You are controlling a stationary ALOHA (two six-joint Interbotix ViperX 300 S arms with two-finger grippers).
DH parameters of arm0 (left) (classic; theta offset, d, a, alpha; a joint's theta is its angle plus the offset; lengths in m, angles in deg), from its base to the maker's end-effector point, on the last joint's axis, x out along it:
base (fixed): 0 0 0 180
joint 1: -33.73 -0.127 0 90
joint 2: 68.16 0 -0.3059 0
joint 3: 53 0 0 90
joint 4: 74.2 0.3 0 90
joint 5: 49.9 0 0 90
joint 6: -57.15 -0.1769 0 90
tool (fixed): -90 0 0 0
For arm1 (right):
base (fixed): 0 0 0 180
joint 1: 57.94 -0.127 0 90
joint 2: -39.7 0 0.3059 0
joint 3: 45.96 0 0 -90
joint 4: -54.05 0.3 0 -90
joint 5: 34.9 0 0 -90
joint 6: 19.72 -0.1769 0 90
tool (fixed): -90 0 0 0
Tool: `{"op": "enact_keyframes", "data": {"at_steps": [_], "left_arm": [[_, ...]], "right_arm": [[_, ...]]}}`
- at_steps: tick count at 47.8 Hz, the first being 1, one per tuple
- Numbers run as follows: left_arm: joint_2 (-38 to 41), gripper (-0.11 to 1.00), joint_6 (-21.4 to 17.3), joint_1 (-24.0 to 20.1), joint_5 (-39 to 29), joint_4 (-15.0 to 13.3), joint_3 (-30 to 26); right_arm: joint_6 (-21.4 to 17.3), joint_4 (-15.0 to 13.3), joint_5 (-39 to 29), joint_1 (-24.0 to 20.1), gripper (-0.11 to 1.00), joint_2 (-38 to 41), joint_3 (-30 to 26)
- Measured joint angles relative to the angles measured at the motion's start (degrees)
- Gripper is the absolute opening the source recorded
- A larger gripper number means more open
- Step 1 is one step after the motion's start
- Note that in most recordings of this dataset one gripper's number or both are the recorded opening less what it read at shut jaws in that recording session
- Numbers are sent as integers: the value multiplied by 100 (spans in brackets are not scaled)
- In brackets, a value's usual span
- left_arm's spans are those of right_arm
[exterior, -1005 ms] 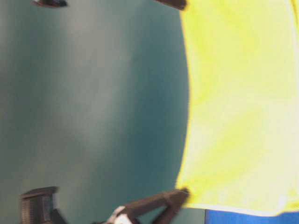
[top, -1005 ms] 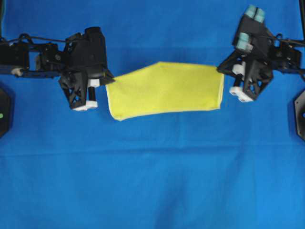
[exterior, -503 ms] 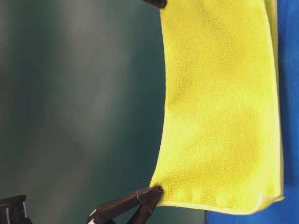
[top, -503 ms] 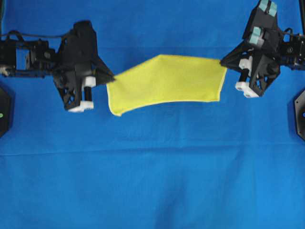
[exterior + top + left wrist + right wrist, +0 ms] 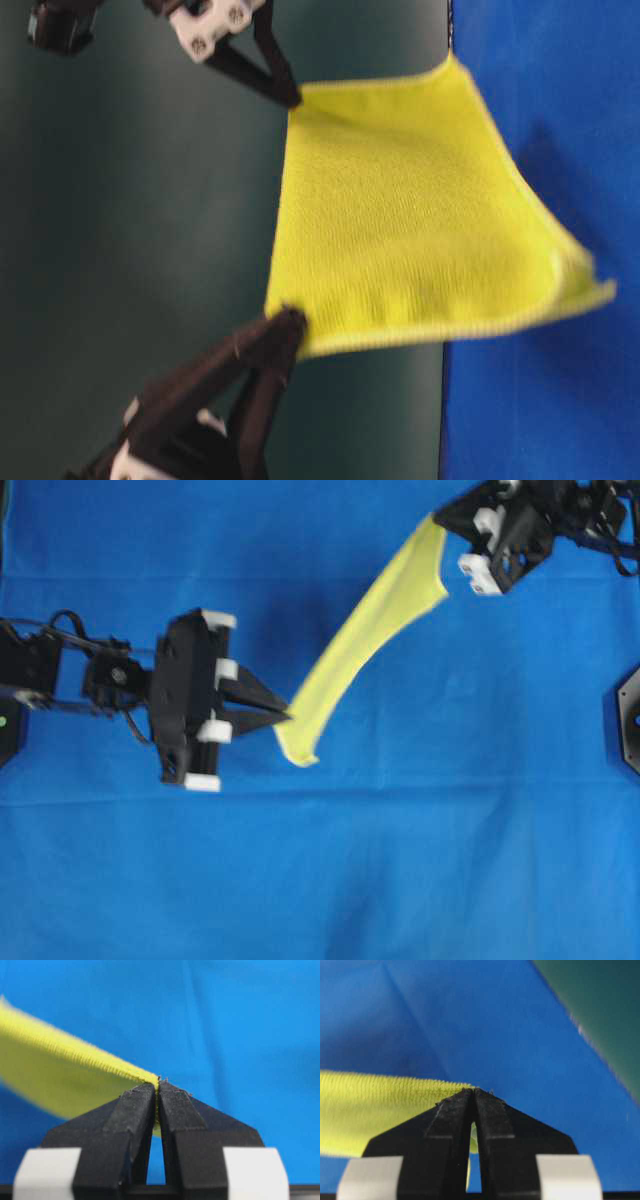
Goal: Fold the yellow towel.
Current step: 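Lift the folded strip, swinging the right gripper's end up and left, then lay the strip down vertically, folding the left end under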
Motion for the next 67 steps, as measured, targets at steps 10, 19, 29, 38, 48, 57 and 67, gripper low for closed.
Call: {"op": "enact_keyframes", "data": {"at_steps": [10,19,29,38,48,57,67], "left_arm": [[571,2,-580,167,105,9,-589],[1107,2,-729,158,114,0,-1081],[1459,2,-747,158,105,0,-1336],[1521,2,-747,158,123,9,-1354],[1714,2,-791,167,431,-18,-1529],[2303,2,-870,167,817,-18,-1978],[2979,2,-888,167,879,-18,-2619]], "right_arm": [[18,-264,123,9,3,633,-598],[18,-422,185,0,3,1107,-1143],[18,-475,246,0,3,1266,-1318],[18,-483,264,0,3,1266,-1310],[9,-483,264,9,3,1020,-984],[-18,-492,246,185,3,422,-343],[-26,-492,18,308,3,-202,185]]}}
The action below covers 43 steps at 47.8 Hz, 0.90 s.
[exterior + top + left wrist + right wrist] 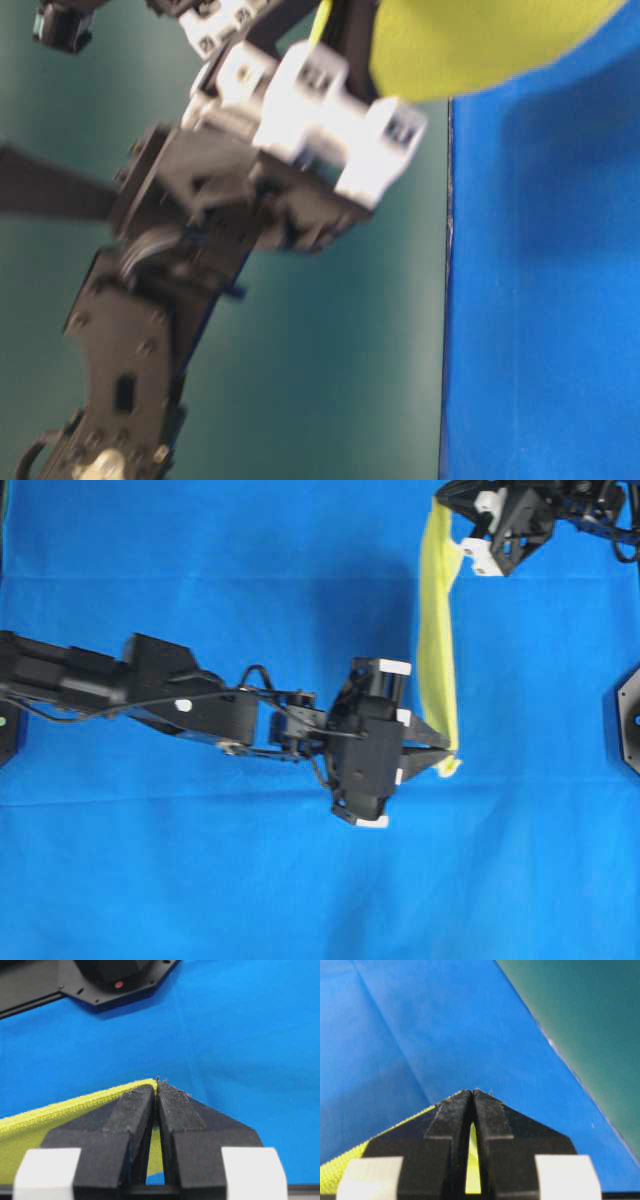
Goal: Fold the yellow towel.
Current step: 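Lay the strip down vertically, folding the left end under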
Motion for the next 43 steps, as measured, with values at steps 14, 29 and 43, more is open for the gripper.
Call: {"op": "enact_keyframes", "data": {"at_steps": [14,29,43], "left_arm": [[141,2,580,0,-62,0,316],[-343,2,1099,0,-62,0,1459],[-431,2,1266,0,-53,-9,1740]], "right_arm": [[9,0,343,9,3,571,97],[-35,0,905,-246,3,1811,-633],[-26,0,923,-378,3,2373,-1107]]}}
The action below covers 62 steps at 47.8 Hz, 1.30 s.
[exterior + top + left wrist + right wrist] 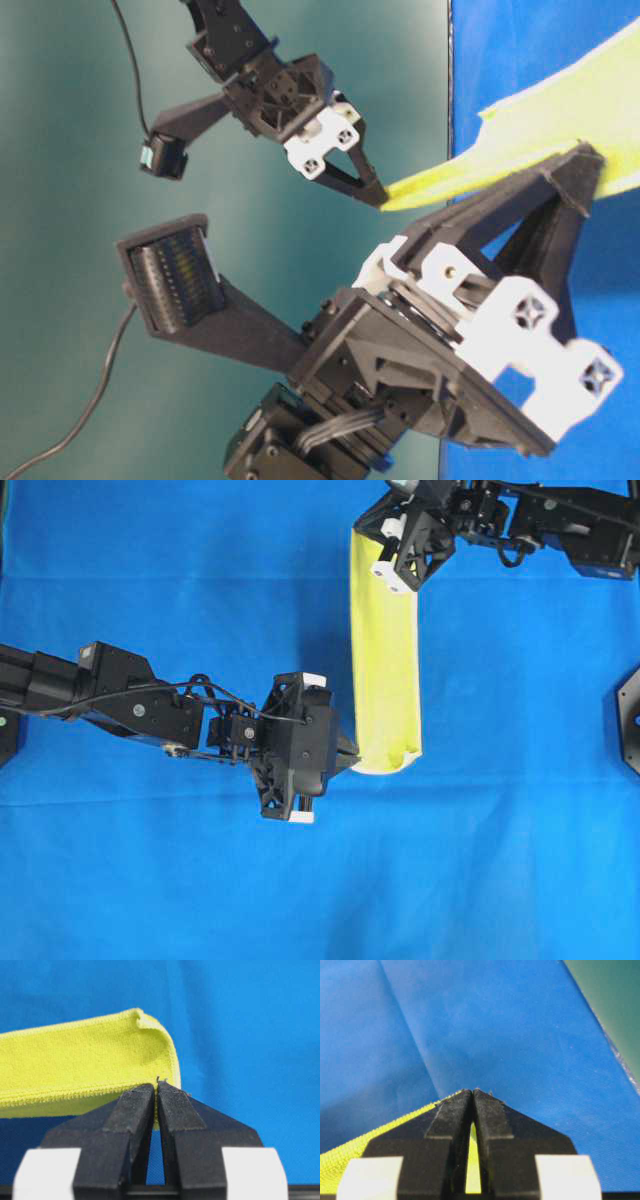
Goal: Fold the yellow towel.
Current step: 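Lay the strip down vertically, folding the left end under, then release the towel and pull both grippers outward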
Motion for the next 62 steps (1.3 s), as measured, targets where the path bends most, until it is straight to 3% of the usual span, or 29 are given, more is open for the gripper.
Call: {"op": "enact_keyframes", "data": {"at_steps": [23,27,30,35,39,42,50,62], "left_arm": [[-9,2,9,-62,9,9,325],[0,4,18,-88,9,9,387],[-9,16,35,-88,9,9,387],[-18,49,-18,-62,9,9,396],[-88,72,-62,-53,9,18,396],[-167,83,-79,-62,0,9,396],[-448,75,-62,-141,-299,18,413],[-1160,74,-88,-176,-1204,18,448]], "right_arm": [[-18,0,44,9,4,545,-62],[-18,0,53,26,14,580,-70],[-18,0,62,53,34,580,-79],[0,0,62,114,58,580,-97],[53,-18,70,141,58,571,-88],[53,-18,62,132,56,580,-97],[53,-26,-26,79,55,360,-70],[35,-26,-299,-18,55,-686,378]]}}
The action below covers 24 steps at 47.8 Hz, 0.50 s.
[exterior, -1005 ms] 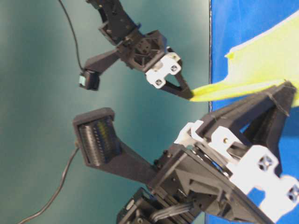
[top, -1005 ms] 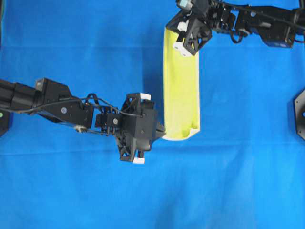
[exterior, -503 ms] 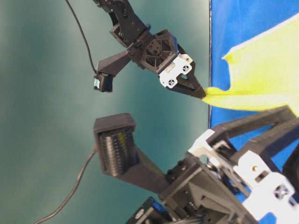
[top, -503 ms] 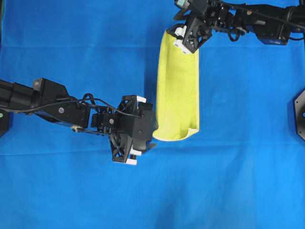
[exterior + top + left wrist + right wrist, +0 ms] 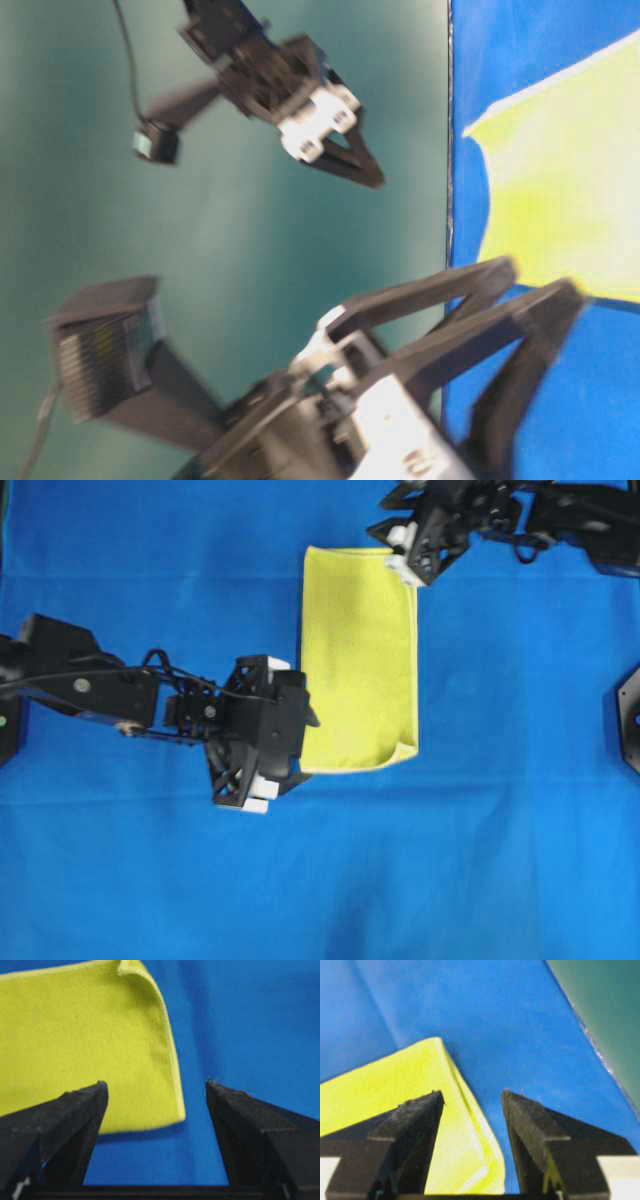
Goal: Fold the yellow towel.
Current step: 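Release the towel and pull both grippers outward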
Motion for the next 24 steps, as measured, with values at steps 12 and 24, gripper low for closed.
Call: {"op": "enact_keyframes", "data": {"at_steps": [12,24], "left_arm": [[-853,73,-9,-132,9,0,466],[-1775,72,62,-396,932,0,1354]], "right_arm": [[-70,9,-53,-404,55,-1608,923],[-176,167,149,-958,55,-3252,1907]]}}
